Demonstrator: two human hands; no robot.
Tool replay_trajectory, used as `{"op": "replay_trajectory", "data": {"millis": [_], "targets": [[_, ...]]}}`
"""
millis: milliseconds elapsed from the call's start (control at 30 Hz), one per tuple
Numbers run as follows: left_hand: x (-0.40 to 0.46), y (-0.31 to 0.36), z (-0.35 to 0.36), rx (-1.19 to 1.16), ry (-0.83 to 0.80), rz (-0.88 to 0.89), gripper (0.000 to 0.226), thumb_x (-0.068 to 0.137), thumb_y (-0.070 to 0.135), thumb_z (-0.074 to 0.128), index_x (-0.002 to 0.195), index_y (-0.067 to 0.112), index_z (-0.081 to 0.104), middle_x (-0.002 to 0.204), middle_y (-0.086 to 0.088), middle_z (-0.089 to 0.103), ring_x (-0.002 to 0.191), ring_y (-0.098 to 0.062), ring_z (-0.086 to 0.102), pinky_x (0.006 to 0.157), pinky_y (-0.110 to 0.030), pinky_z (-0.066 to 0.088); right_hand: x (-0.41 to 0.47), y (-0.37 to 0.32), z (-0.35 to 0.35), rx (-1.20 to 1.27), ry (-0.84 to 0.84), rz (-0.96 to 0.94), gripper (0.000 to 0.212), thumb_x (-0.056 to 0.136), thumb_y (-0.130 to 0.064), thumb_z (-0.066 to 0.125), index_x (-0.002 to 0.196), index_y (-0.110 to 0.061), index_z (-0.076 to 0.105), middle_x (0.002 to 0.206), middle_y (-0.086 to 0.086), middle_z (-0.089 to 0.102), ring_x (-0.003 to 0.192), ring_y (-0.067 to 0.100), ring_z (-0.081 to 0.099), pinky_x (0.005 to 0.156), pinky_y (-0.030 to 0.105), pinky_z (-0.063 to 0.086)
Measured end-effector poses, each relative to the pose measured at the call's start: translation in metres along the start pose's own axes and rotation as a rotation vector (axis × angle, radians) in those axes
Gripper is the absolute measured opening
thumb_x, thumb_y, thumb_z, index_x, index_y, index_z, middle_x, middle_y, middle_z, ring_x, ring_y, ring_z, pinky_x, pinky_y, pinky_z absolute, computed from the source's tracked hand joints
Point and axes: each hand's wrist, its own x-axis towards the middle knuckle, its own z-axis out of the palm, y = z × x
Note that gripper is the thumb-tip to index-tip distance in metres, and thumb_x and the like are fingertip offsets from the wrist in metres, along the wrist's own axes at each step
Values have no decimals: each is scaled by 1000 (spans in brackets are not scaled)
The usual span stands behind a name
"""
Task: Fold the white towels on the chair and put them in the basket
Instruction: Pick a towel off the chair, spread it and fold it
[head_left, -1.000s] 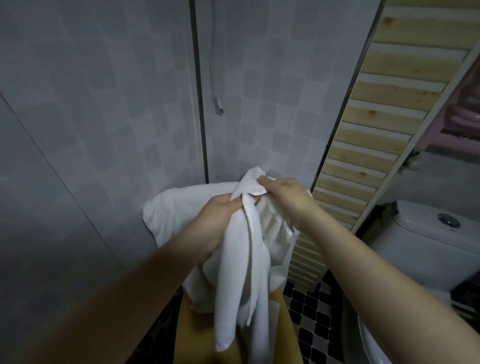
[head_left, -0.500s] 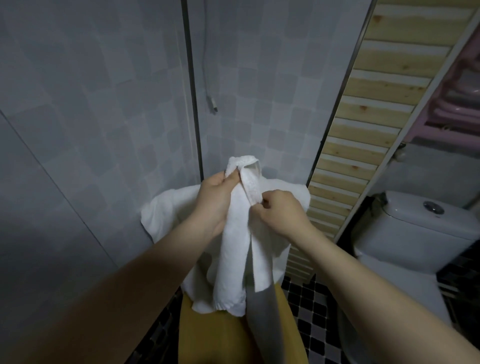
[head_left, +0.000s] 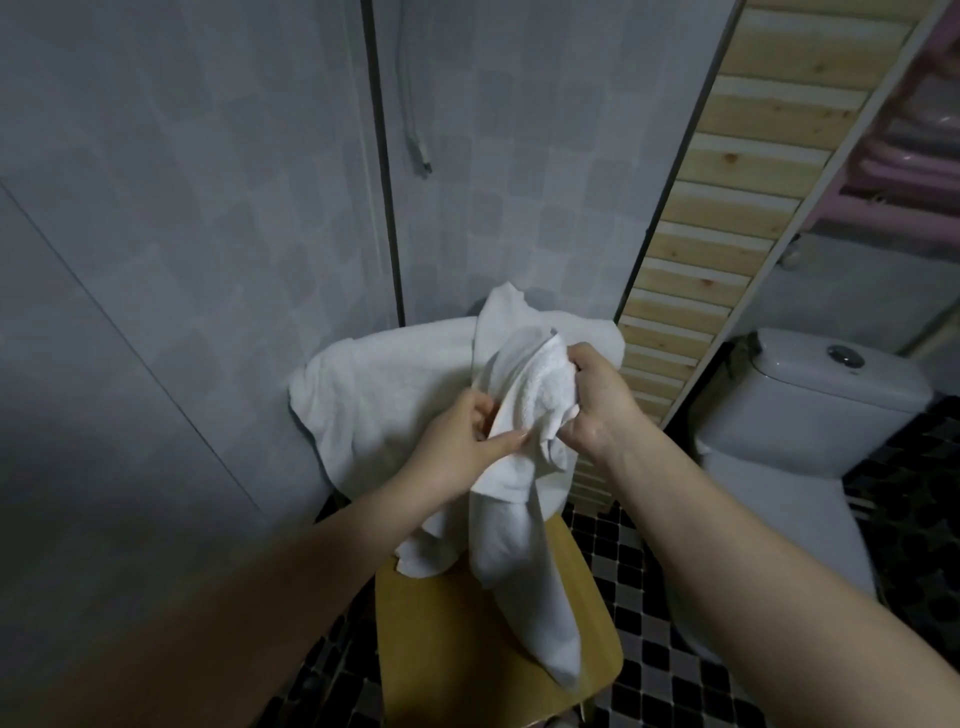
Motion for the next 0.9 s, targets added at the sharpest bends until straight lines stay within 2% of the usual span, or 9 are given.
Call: {"op": "replay_trajectory", "data": {"millis": [100, 233, 367, 433, 500, 567, 667, 767, 900], "targets": [[-3, -21, -4, -63, -142, -45, 33, 88, 30, 60, 96, -2, 62, 88, -22, 65, 80, -27, 60, 73, -34, 45, -4, 0, -1, 93, -50, 6, 29, 93, -28, 44, 94, -3, 59, 78, 8, 64, 69, 16, 54, 82, 24, 47], [-1, -22, -6, -422, -51, -168, 18, 97, 19, 46, 97, 13, 63, 91, -8, 66, 79, -16, 61, 68, -24, 49, -12, 6, 0, -140, 26, -102, 22, 96, -26, 45, 89, -10, 59, 95, 10, 63, 89, 20, 60, 82, 40, 51], [10, -20, -8, -616, 81, -318, 24, 94, 24, 48, 109, 11, 61, 99, -10, 64, 86, -22, 59, 72, -31, 48, -24, 21, -16, -392, 120, -66, 21, 95, -16, 48, 108, -15, 66, 102, 3, 59, 94, 20, 55, 81, 34, 47], [11, -20, -6, -587, 72, -313, 29, 92, 25, 51, 114, 9, 62, 101, -10, 64, 88, -22, 59, 69, -28, 46, -30, 32, -25, -295, 94, 23, 19, 95, -13, 49, 106, -10, 65, 91, 5, 61, 82, 20, 58, 70, 33, 49], [10, -17, -4, -619, 70, -292, 30, 91, 25, 54, 114, 8, 62, 102, -9, 66, 90, -22, 61, 71, -29, 47, -35, 39, -26, -147, 8, 70, 11, 93, -14, 53, 91, -11, 64, 83, 7, 61, 77, 22, 59, 72, 35, 50], [7, -14, 1, -653, 44, -253, 27, 91, 25, 56, 110, 8, 64, 104, -12, 67, 92, -23, 62, 78, -32, 48, -35, 45, -24, -9, -74, 3, 12, 92, -13, 54, 85, -13, 63, 81, 4, 59, 75, 18, 58, 74, 32, 52], [3, -11, 10, -786, -8, -254, 20, 94, 24, 51, 99, 12, 66, 90, -8, 69, 80, -18, 64, 72, -27, 50, -36, 54, -19, 93, -228, -140, 27, 90, 8, 41, 95, -6, 64, 81, 9, 67, 76, 15, 66, 72, 22, 57], [1, -8, 11, -909, -8, -330, 19, 93, 19, 51, 97, 7, 67, 87, -10, 67, 77, -21, 64, 71, -28, 51, -39, 55, -17, -190, -293, -321, 36, 85, 17, 45, 101, -10, 64, 78, 2, 73, 77, 10, 69, 77, 19, 56], [-9, -9, 21, -1054, -58, -408, 13, 88, 15, 59, 86, 7, 69, 83, -11, 69, 78, -22, 63, 75, -33, 52, -38, 57, -17, -962, -23, -723, 18, 80, -8, 70, 96, -15, 70, 73, -4, 64, 74, 9, 60, 74, 18, 48]]}}
